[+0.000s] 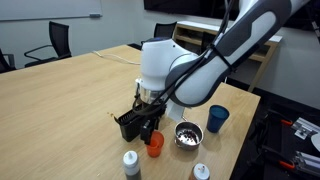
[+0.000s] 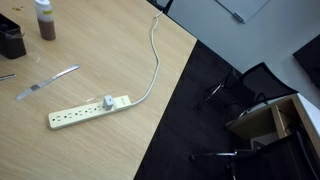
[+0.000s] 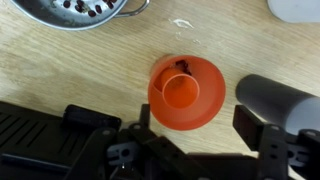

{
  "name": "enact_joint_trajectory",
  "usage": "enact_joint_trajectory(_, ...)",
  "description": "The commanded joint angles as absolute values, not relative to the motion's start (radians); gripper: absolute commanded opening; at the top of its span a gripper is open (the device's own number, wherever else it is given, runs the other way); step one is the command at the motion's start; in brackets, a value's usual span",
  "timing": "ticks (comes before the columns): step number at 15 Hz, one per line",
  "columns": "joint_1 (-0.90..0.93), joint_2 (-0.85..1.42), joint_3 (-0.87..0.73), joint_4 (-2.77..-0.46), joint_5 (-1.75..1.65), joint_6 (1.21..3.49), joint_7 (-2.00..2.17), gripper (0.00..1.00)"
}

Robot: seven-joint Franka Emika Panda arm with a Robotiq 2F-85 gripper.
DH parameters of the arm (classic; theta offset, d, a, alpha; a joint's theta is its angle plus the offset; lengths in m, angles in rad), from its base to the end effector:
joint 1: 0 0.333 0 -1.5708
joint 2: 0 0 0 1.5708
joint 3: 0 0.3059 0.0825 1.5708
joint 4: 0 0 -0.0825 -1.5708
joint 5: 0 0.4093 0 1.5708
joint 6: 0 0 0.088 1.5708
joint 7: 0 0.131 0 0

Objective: Put the orange cube in cup

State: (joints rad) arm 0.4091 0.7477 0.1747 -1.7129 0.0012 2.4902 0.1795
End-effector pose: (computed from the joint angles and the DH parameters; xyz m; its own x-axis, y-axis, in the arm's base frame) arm 0.5739 0.3727 0.1136 0.9378 0.3468 0.0150 0.3459 -0.9301 -0.1236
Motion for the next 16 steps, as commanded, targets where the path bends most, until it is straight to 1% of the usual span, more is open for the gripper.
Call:
enact_joint_trajectory(1,0.397,0.735,0.200,-1.704,-0.001,2.503,0.134,1.00)
enact_joint_trajectory(6,0.391,0.686,0.227,-1.716,0.015,2.490,0.117,1.00)
enact_joint_trajectory(7,0.410,0.723,0.209,-1.680,0.003,2.493,0.144,1.00)
enact_joint_trajectory(16,0.409,0.711,0.212,-1.687,0.003,2.492,0.144,1.00)
